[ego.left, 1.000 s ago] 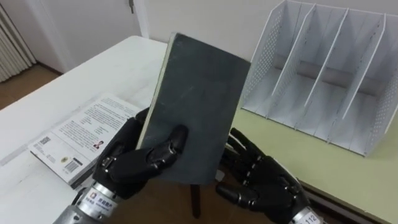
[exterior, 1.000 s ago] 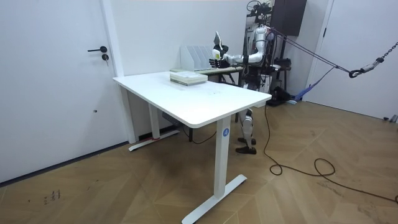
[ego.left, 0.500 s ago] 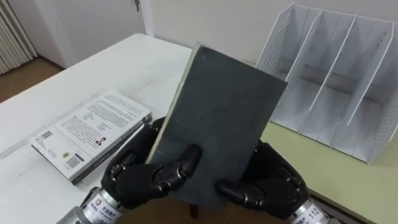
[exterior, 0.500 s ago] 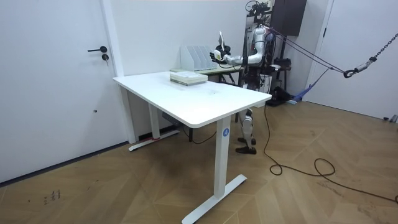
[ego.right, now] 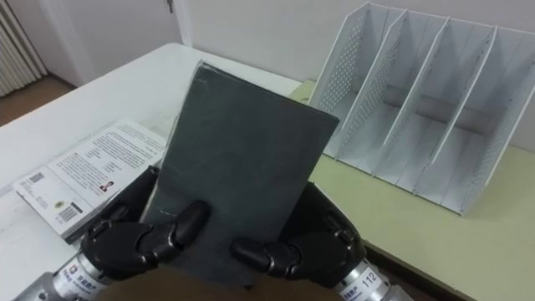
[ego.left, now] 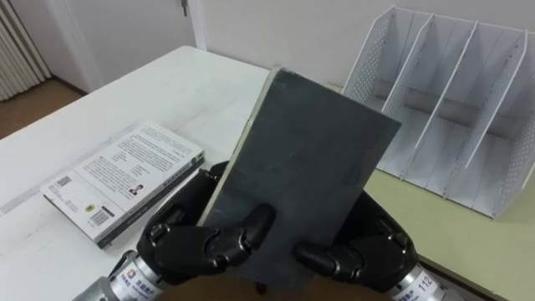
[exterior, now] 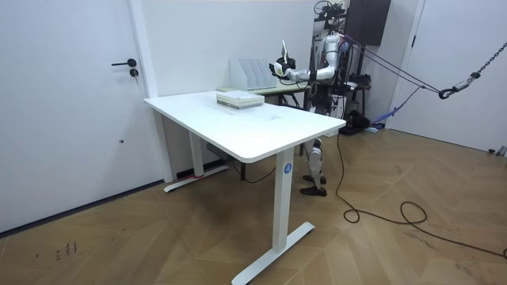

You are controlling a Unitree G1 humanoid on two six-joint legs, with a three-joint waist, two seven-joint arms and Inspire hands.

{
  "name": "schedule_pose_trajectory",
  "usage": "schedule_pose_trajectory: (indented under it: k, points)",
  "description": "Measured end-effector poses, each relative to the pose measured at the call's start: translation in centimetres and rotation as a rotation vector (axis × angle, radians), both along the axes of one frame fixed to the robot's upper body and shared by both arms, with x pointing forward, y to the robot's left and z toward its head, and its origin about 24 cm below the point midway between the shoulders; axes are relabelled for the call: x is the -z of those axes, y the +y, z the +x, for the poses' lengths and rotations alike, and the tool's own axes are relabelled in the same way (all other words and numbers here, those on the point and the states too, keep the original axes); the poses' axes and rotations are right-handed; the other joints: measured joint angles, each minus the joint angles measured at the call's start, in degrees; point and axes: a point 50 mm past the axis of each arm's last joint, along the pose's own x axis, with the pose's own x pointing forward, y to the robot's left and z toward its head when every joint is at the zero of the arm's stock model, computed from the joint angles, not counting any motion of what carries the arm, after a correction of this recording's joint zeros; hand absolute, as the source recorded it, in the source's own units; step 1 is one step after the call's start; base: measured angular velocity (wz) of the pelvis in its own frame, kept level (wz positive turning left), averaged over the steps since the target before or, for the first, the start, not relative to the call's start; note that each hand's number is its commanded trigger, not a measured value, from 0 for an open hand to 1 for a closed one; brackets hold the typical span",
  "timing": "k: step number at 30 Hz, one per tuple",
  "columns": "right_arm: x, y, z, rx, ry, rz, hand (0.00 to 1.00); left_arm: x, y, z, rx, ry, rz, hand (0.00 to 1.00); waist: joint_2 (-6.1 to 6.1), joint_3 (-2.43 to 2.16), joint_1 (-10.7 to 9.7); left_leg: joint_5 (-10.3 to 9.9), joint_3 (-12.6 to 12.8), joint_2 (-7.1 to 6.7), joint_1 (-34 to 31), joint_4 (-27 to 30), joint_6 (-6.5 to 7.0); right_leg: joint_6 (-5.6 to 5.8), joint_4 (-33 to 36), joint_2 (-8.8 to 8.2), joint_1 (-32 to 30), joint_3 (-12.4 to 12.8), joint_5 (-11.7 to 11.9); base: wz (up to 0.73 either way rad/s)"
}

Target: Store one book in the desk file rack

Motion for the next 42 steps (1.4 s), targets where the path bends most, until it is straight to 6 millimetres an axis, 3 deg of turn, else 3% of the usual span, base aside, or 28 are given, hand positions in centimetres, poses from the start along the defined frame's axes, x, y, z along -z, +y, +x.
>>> schedule_pose_trajectory:
  k: [14,21,22,23,24,30,42]
  points:
    - [-0.9,-1.0,0.0,-0.016,0.0,0.065,0.0,0.1,1.4,-0.2,0.056,0.019,0.097,1.0,-0.48,0.41,0.1,0.0,0.8,0.08,0.4,0.0,0.0,-0.04,0.7,-0.01,0.0,0.7,-0.2,-0.02]
    - [-1.0,-1.2,-0.1,-0.055,0.02,0.115,0.0,1.1,1.9,-0.3,0.076,0.088,0.111,1.0,-0.32,0.36,0.1,0.0,0.7,0.08,0.3,0.1,0.02,-0.05,0.5,0.02,-0.1,0.7,-0.2,0.0]
    - [-1.0,-1.2,-0.1,-0.056,0.021,0.113,0.26,1.1,1.9,-0.3,0.077,0.09,0.113,1.0,-0.26,0.34,0.1,0.0,0.7,0.08,0.3,0.1,0.02,-0.05,0.5,0.02,-0.1,0.7,-0.2,0.0]
    - [-1.0,-1.3,-0.1,-0.057,0.023,0.112,0.71,1.1,1.9,-0.3,0.08,0.096,0.117,1.0,-0.13,0.27,0.1,0.0,0.7,0.08,0.3,0.1,0.03,-0.04,0.5,0.02,-0.1,0.7,-0.2,0.0]
    - [-1.0,-1.3,-0.1,-0.058,0.027,0.112,1.0,1.2,2.0,-0.4,0.083,0.104,0.119,1.0,0.02,0.18,0.1,0.0,0.7,0.08,0.3,0.0,0.03,-0.04,0.5,0.02,-0.1,0.7,-0.2,0.0]
    - [-1.0,-1.6,-0.1,-0.06,0.031,0.094,1.0,1.2,2.0,-0.4,0.086,0.111,0.121,1.0,0.62,0.12,0.1,0.0,0.7,0.09,0.4,-0.1,0.03,-0.04,0.5,0.04,0.0,0.6,-0.2,0.0]
    - [-1.0,-1.4,-0.2,-0.084,0.046,0.103,1.0,1.7,1.9,-0.5,0.103,0.138,0.127,1.0,0.61,0.11,0.0,0.0,0.7,0.1,0.5,-0.1,0.03,-0.05,0.6,0.06,-0.1,0.8,-0.2,0.0]
